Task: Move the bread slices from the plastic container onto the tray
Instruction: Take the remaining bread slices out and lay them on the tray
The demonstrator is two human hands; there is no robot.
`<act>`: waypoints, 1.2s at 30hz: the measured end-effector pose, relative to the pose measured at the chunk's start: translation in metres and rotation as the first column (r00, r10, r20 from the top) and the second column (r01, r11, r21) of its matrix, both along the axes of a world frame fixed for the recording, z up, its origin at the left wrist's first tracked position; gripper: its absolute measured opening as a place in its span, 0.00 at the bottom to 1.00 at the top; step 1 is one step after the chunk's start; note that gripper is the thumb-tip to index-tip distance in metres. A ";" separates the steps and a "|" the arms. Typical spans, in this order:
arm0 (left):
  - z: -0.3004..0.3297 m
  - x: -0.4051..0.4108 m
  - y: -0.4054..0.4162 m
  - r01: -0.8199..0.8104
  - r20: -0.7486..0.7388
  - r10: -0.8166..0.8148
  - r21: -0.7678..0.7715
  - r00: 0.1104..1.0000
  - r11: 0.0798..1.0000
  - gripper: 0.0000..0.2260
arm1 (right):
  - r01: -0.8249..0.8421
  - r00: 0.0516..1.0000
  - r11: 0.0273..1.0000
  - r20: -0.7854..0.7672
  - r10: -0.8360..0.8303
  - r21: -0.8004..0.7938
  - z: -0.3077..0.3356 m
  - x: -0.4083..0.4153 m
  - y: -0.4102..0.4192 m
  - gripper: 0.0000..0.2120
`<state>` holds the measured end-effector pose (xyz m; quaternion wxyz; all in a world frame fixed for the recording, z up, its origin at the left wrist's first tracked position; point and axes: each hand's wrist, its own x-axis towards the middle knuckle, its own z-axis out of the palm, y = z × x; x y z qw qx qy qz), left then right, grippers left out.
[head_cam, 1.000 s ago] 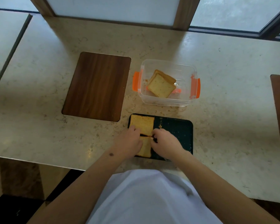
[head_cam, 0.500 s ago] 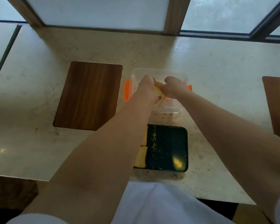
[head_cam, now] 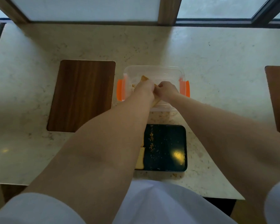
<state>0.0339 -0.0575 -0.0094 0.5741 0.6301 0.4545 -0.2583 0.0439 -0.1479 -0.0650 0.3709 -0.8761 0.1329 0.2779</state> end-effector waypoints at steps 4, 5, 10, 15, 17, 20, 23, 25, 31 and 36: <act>-0.002 -0.002 -0.003 -0.009 0.035 0.008 0.045 0.999 0.999 0.08 | 0.046 0.999 0.993 -0.034 -0.042 0.105 0.007 -0.006 0.004 0.14; -0.007 0.001 -0.004 -0.019 0.043 0.017 0.044 0.999 0.999 0.08 | 0.055 0.998 0.988 -0.041 -0.049 0.141 0.008 -0.005 0.005 0.13; 0.005 0.002 -0.004 -0.014 0.089 0.015 -0.012 0.996 1.000 0.10 | -0.043 0.998 0.992 0.048 0.037 0.122 0.023 -0.009 0.007 0.12; 0.033 -0.018 0.001 -0.066 0.235 0.109 -0.186 0.966 0.980 0.13 | -0.088 0.956 0.991 0.287 0.056 0.100 0.058 -0.028 0.001 0.13; 0.046 -0.037 0.002 0.004 0.347 0.049 -0.150 0.937 0.989 0.15 | -0.048 0.944 0.975 0.330 -0.026 0.216 0.078 -0.038 -0.004 0.12; 0.062 -0.070 0.008 0.128 0.513 -0.116 0.012 0.851 0.992 0.19 | 0.024 0.935 0.905 0.310 -0.170 0.424 0.108 -0.062 -0.015 0.13; 0.072 -0.102 0.016 0.194 0.611 -0.208 0.090 0.764 0.977 0.17 | 0.051 0.932 0.835 0.275 -0.238 0.548 0.127 -0.095 -0.026 0.12; 0.072 -0.124 0.022 0.265 0.635 -0.281 0.123 0.720 0.956 0.17 | 0.052 0.932 0.814 0.265 -0.248 0.579 0.130 -0.120 -0.031 0.10; 0.043 -0.182 0.032 0.364 0.608 -0.456 0.278 0.650 0.889 0.11 | 0.201 0.941 0.754 0.092 -0.327 0.625 0.100 -0.192 -0.040 0.09; 0.000 -0.213 0.040 0.449 0.440 -0.513 0.248 0.737 0.858 0.15 | 0.431 0.900 0.716 -0.203 -0.386 0.548 0.056 -0.232 -0.039 0.07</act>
